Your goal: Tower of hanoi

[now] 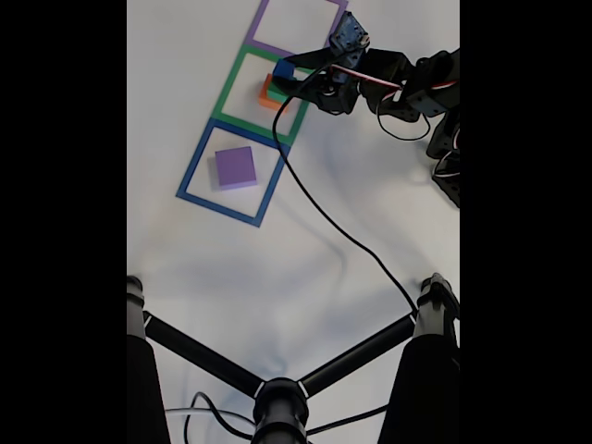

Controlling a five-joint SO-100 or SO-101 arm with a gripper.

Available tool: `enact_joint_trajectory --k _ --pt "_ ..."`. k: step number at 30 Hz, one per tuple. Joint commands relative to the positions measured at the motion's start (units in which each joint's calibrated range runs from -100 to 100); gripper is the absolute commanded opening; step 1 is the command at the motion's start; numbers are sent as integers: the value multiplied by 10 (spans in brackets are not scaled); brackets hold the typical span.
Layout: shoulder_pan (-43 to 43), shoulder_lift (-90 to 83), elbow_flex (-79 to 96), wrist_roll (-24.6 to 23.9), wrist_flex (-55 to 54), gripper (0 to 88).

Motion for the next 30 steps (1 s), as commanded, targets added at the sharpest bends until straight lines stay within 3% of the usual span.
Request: enact_joint_trajectory --k 1,14,26,30 --pt "-1 -61 -29 8 32 41" --pt "-49 -253 -388 8 657 40" --pt "-121 -350 -588 8 1049 36" --pt "-152 -382 -606 8 1100 36"
